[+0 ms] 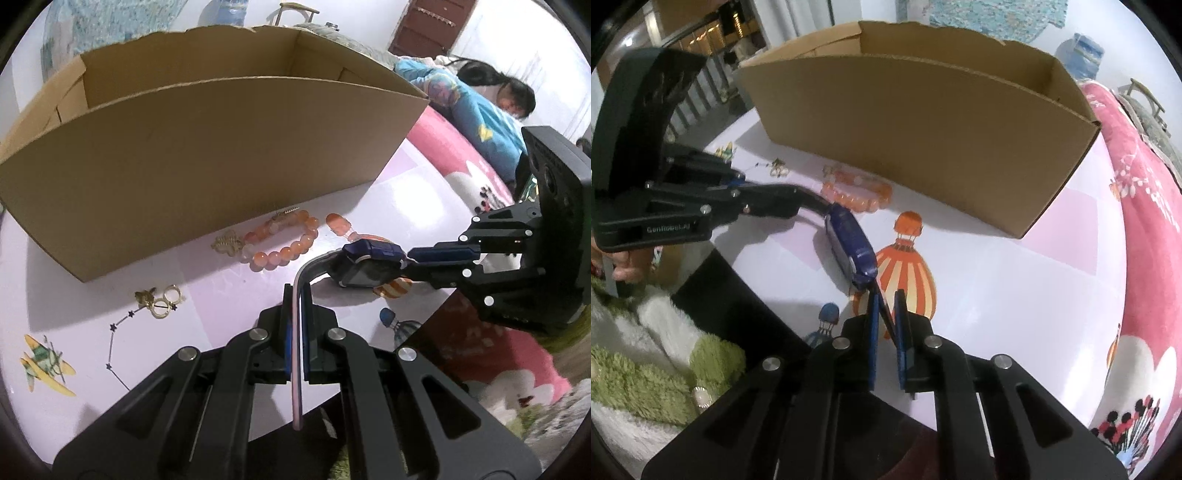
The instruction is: Organize jewelry
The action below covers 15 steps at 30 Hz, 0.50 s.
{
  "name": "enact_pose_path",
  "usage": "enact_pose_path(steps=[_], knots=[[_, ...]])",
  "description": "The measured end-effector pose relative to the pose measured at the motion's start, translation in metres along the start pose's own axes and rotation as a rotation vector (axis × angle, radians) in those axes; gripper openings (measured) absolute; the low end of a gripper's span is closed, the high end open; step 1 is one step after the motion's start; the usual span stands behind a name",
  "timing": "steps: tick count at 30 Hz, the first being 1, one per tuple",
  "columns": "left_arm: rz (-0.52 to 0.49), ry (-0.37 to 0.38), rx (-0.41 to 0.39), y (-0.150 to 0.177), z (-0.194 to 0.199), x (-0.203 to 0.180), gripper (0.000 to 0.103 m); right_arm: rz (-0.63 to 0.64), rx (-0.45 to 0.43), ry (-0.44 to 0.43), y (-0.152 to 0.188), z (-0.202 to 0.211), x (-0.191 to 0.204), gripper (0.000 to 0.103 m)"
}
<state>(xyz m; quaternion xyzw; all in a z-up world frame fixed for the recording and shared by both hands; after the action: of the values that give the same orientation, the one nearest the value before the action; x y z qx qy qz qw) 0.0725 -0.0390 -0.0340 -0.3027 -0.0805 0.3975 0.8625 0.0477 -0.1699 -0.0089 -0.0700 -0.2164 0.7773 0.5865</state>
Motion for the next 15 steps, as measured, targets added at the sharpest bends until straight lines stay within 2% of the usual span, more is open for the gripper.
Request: enact_pose_path(steps=[7,15], knots=[[-0.028,-0.031,0.004,0.000,0.001,-0.004,0.003,0.023,0.028,0.050,0.002,-0.021,0.014,0.009],[-0.030,-0.038,0.011,-0.001,0.000,-0.006,0.003,-0.011,0.017,0.052,0.001,-0.018,0.014,0.007]])
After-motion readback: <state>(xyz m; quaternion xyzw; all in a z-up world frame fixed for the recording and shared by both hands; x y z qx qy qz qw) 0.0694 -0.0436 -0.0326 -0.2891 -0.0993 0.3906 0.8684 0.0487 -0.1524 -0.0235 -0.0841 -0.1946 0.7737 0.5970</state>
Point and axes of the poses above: each gripper's, at about its wrist camera, not at the fingertips, and z roughly against the way its jaws point, x to its left, y to its underside, the point moved 2 cm from there along -z, roughly the way its jaws point, and after that the axes turned 13 degrees about -z, right-handed, at the moved point
